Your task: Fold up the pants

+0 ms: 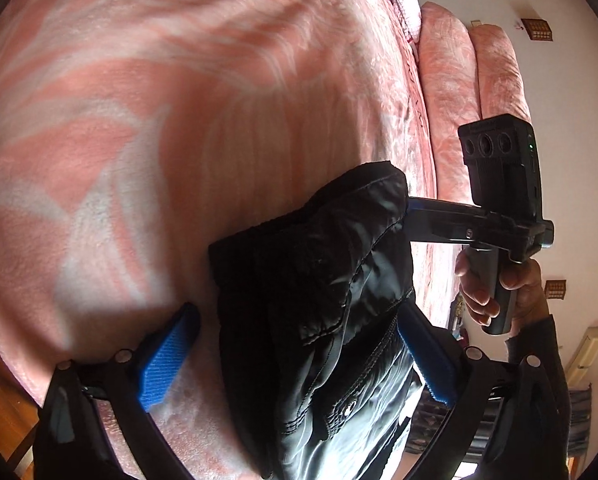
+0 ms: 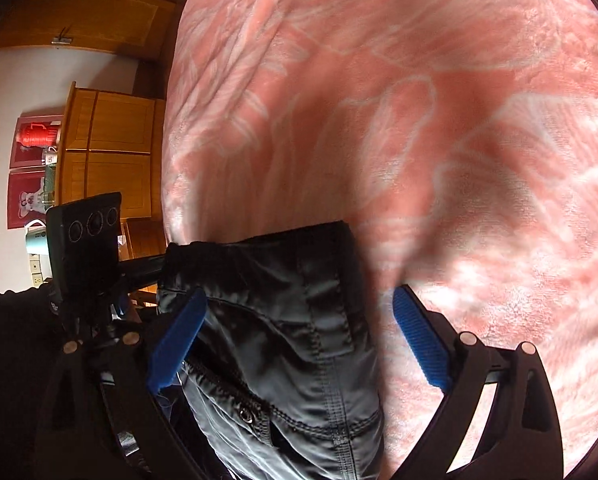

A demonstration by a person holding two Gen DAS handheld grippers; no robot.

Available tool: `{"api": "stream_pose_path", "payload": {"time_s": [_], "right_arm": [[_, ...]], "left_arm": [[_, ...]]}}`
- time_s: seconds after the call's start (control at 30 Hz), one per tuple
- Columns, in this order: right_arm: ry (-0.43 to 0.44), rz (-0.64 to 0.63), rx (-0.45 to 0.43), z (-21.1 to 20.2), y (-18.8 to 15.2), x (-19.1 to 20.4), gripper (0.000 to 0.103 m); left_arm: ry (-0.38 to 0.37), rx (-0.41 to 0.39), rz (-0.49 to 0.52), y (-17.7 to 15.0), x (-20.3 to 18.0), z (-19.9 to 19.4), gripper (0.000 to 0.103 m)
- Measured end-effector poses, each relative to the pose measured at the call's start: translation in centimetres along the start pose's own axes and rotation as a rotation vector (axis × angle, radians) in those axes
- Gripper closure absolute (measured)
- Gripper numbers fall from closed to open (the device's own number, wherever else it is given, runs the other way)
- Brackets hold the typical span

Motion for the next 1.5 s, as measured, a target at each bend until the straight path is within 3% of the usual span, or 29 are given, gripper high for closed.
{"api": "stream_pose_path", "payload": {"time_s": [0.03,0.07,0.1,0.13,0.17,0.23,0.3,0.47,0.7,1.0,1.5], "right_arm": [[-0.003,-0.012,0.000,0.0,-0.2,0.2,0.017],[0.014,-0.020,0.001,0.1,0.0,0.5,0.051],[0.011,-0.018,0.004,-0.1,0.0,0.5,0.058],[-0.006,-0.024,0.000,-0.4,-0.3,0.6,0.068],[-0.014,-0.024,-0.005,-0.9,-0.7,0.8,0.073],[-0.029,-0.029,-0.031,-2.3,-1.5,1.5,0.076],[-0.047,-0.040,-0.057,-3.5,-2.2,2.8,0.076],[-0.130,-0.065,-0.131,-7.7,-5.4,6.6,0.076],[-0.253,-0.058,-0.253,-14.0,-12.3,11.7,0.077],[-0.371,-0.007,-0.434,-19.7,-23.9,16.6,0.077],[-0.476,0.084,-0.631,-22.4,-38.1,20.4,0.077]], "left_arm": [[-0.005,-0.001,0.000,0.0,0.1,-0.1,0.004],[-0.008,-0.002,-0.001,0.0,0.1,-0.2,0.006],[-0.005,-0.004,0.001,-0.1,0.2,-0.4,0.009],[0.004,-0.007,0.004,-0.2,0.3,-0.6,0.022],[0.004,-0.002,0.010,-0.3,0.3,-0.7,0.044],[0.009,-0.001,0.015,-0.3,0.1,-0.9,0.055],[0.001,-0.014,0.036,-0.5,-0.8,-1.5,0.059],[-0.001,-0.072,0.189,-2.1,-5.6,-4.5,0.068],[-0.022,-0.119,0.412,-6.2,-13.2,-8.4,0.070],[-0.062,-0.153,0.669,-13.7,-21.7,-11.1,0.071],[-0.086,-0.135,0.949,-25.1,-29.3,-12.0,0.072]]}}
Point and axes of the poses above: each gripper's, at about its wrist camera, not at the fingertips, and z roughly the way its jaws point, x to its left, y to its top, the point moved 2 cm from there along z, roughly the way its jaws point, and after that the axes turned 1 degree about -z, right-handed, at the moved point
